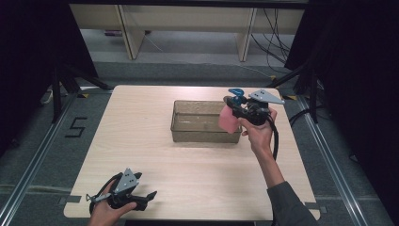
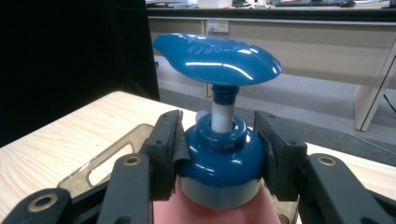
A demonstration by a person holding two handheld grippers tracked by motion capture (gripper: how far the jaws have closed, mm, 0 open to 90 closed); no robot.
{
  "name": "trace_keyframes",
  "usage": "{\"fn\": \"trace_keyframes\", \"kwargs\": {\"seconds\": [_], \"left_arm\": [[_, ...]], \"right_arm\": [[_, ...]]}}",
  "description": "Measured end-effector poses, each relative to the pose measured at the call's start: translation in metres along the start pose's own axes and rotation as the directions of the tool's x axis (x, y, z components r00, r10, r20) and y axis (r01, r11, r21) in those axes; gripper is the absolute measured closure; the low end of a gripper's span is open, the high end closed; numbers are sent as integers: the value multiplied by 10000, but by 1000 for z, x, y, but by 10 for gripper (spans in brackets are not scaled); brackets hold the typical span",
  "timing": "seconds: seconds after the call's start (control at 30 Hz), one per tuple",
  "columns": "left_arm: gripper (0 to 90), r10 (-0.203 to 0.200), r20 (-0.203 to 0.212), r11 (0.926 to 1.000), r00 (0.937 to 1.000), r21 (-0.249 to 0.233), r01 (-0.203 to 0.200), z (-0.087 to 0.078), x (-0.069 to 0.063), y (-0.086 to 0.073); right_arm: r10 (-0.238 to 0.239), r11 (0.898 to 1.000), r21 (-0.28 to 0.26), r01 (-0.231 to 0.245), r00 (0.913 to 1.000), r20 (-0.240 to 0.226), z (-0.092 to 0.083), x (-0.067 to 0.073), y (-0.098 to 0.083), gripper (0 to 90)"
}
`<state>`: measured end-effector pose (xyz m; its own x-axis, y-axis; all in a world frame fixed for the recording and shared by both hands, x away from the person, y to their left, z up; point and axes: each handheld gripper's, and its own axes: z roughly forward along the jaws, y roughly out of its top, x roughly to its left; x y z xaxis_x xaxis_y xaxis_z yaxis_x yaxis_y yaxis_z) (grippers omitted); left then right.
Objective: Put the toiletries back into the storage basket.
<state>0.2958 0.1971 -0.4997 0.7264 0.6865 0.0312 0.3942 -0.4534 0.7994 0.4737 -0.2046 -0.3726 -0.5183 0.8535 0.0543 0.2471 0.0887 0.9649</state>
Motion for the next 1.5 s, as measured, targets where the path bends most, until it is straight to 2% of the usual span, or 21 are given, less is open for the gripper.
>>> {"fn": "trace_keyframes", "kwargs": {"seconds": [0.03, 0.07, 0.23, 0.43, 0.47, 0.5, 0.6, 0.63, 0.77, 0.8, 0.83, 0.9, 0.97, 1.0, 1.1, 1.13, 1.2, 1.3, 1.33, 1.4, 1.5], "left_arm": [[149, 140, -27, 9998, 9999, 145, -140, -1, 1, 0], [149, 155, -51, 9998, 9999, 117, -154, -1, 0, 0], [149, 160, -48, 9998, 9999, 108, -160, -1, 0, 0], [148, 302, -63, 9994, 9995, 142, -302, -2, 1, 0], [149, 1, -14, 10000, 10000, -29, -1, -1, -1, 0], [149, 179, -11, 9997, 9998, 152, -178, -2, 0, 0], [149, 204, -23, 9997, 9998, 119, -204, -2, 0, 0], [149, -7, -11, 10000, 10000, -39, 7, -1, -1, 0], [149, 235, -15, 9996, 9997, 124, -235, -1, 0, 0], [149, 349, -76, 9993, 9994, 145, -348, -2, 1, 1], [149, -48, 2, 9999, 10000, -91, 48, 0, -2, 0], [149, 217, -64, 9996, 9997, 154, -216, -2, 0, 1], [148, 201, -70, 9997, 9998, 117, -200, -2, 0, 1], [149, 88, -116, 9999, 9999, 51, -88, -2, -1, 0], [149, 213, -128, 9997, 9997, 126, -212, -2, 0, 1], [149, 235, -124, 9997, 9996, 116, -234, -2, 1, 1], [149, 76, -49, 10000, 10000, 34, -75, -2, -1, 0], [149, 229, -154, 9997, 9996, 121, -227, -2, 1, 1], [149, 116, -86, 9999, 9999, 19, -116, -2, 0, 0], [149, 51, -51, 10000, 10000, 15, -50, -2, 0, 0], [149, 273, -164, 9996, 9995, 111, -271, -2, 1, 1]], "right_arm": [[257, 9996, 102, -256, 9996, -116, 1, 1, 0, 540], [88, 9999, 89, -87, 10000, -47, 2, -1, 0, 540], [417, 9991, 118, -416, 9991, -44, 8, -1, -1, 539], [310, 9995, 96, -310, 9995, 33, 14, -3, -2, 540], [303, 9995, 115, -303, 9995, 2, 15, -3, -2, 539], [303, 9995, 121, -304, 9995, 62, 16, -3, -3, 540], [488, 9986, 217, -488, 9988, 19, 19, -2, -4, 540], [430, 9987, 258, -433, 9990, 102, 20, -3, -5, 540], [248, 9992, 294, -252, 9996, 146, 24, -5, -7, 540], [470, 9985, 259, -475, 9987, 187, 24, -4, -8, 540], [451, 9986, 279, -458, 9987, 245, 25, -5, -8, 540], [266, 9993, 259, -272, 9993, 263, 26, -8, -10, 540], [235, 9993, 279, -243, 9993, 301, 27, -9, -11, 540], [423, 9983, 386, -435, 9986, 320, 26, -8, -12, 540], [111, 9992, 380, -126, 9992, 381, 27, -11, -14, 540], [362, 9984, 430, -378, 9986, 377, 27, -9, -15, 540], [171, 9986, 487, -191, 9990, 409, 28, -10, -17, 540], [244, 9984, 507, -263, 9990, 370, 30, -11, -19, 540], [461, 9972, 569, -482, 9983, 365, 29, -9, -20, 540], [230, 9981, 558, -255, 9987, 452, 29, -11, -21, 540], [364, 9975, 586, -387, 9986, 389, 30, -10, -22, 540]]}}
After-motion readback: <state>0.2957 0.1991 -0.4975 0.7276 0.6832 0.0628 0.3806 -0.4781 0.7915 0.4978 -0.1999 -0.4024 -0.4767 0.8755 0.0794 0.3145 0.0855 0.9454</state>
